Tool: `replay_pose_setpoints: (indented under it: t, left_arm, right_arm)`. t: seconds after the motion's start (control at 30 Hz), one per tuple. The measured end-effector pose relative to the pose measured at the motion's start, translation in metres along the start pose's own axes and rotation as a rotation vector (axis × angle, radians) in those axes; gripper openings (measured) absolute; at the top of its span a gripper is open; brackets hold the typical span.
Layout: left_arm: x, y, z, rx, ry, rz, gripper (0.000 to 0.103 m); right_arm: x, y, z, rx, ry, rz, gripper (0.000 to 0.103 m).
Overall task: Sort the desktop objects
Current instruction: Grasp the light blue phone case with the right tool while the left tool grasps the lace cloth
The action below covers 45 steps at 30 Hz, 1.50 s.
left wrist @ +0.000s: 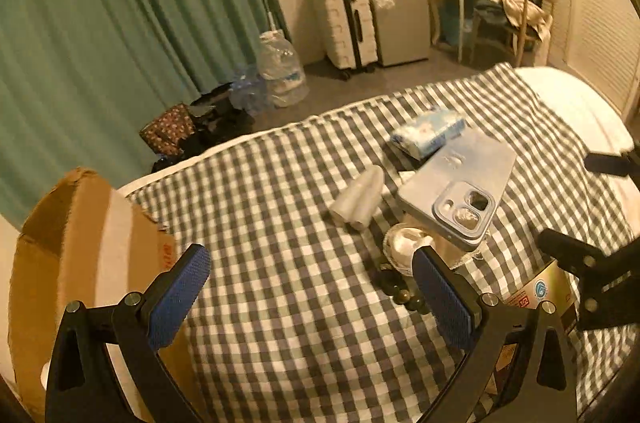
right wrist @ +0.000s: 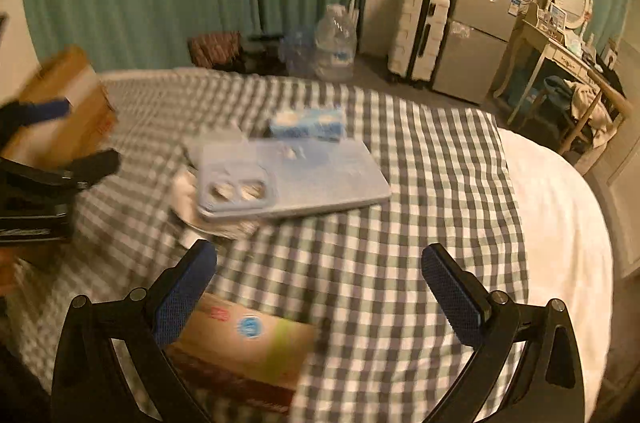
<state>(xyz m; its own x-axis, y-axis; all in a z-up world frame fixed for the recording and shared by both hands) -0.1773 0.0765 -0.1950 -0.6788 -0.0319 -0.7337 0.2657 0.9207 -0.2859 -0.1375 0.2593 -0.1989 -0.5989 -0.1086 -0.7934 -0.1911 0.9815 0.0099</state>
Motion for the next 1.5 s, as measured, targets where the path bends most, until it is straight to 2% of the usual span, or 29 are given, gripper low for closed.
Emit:
replay_pose_setpoints:
  t: [0.2, 0.47, 0.5, 0.57, 0.6, 0.63, 0.73, 0.83, 0.93, 1.07, 1.17, 1.23, 1.27, 1.3, 1.5]
  left_arm:
    - [0.021, 0.021, -0.001, 0.031, -0.033, 0.061, 0.103]
    - [0.051, 0.04, 0.005, 0.053, -0.108, 0.105, 0.103]
    - [0.054, 0.042, 0.006, 0.054, -0.117, 0.107, 0.103]
    - [0.057, 0.045, 0.007, 0.053, -0.124, 0.121, 0.103]
    - [0.059, 0.046, 0.007, 0.051, -0.124, 0.126, 0.103]
    - [0.06, 0.048, 0.006, 0.048, -0.123, 0.127, 0.103]
    - [0.062, 0.05, 0.001, 0.027, -0.108, 0.133, 0.103]
    - [0.065, 0.054, -0.001, -0.002, -0.098, 0.162, 0.103]
    - [0.065, 0.058, -0.003, -0.015, -0.09, 0.179, 0.103]
    - [0.065, 0.065, -0.006, -0.032, -0.072, 0.19, 0.103]
    - [0.064, 0.067, -0.006, -0.051, -0.065, 0.202, 0.102]
    - [0.061, 0.068, -0.005, -0.056, -0.063, 0.223, 0.08]
    - [0.063, 0.069, -0.004, -0.053, -0.083, 0.236, 0.054]
    - [0.066, 0.071, -0.001, -0.051, -0.122, 0.253, 0.038]
    - [0.053, 0.064, -0.007, -0.074, -0.102, 0.275, 0.019]
  right_arm:
    - [0.028, 0.005, -0.004, -0.135, -0.019, 0.066, 0.103]
    - [0.068, 0.0, -0.006, -0.319, -0.04, 0.054, 0.102]
    - [0.071, 0.0, -0.008, -0.334, -0.04, 0.06, 0.095]
    - [0.078, 0.003, -0.013, -0.348, -0.031, 0.048, 0.073]
    - [0.08, 0.005, -0.014, -0.338, -0.034, 0.03, 0.059]
    - [0.084, 0.007, -0.015, -0.329, -0.039, 0.017, 0.05]
    - [0.082, 0.012, -0.016, -0.315, -0.022, 0.008, 0.038]
    - [0.074, 0.018, -0.022, -0.256, -0.001, -0.054, 0.024]
    - [0.066, 0.025, -0.03, -0.175, 0.025, -0.122, 0.014]
    - [0.054, 0.028, -0.033, -0.128, 0.043, -0.174, 0.012]
    - [0.045, 0.029, -0.037, -0.122, 0.067, -0.18, 0.01]
    - [0.041, 0.032, -0.04, -0.102, 0.081, -0.189, 0.01]
    - [0.041, 0.033, -0.04, -0.09, 0.081, -0.196, 0.01]
    - [0.04, 0.035, -0.041, -0.077, 0.083, -0.201, 0.01]
    - [0.035, 0.037, -0.041, -0.022, 0.083, -0.24, 0.01]
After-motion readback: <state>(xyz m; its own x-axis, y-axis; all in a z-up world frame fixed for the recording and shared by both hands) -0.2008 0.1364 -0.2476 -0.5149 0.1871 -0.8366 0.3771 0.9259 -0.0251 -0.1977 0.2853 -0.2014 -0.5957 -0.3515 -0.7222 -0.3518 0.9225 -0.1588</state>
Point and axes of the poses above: each gripper's, at about its wrist camera, not at the fingertips, and x roughly the way its jaws point, y to its right, z to its underside, the point moved 5 cm from there along x, roughly the way its jaws point, and after that the axes turned 4 degrees about -z, right-handed, at the moved point
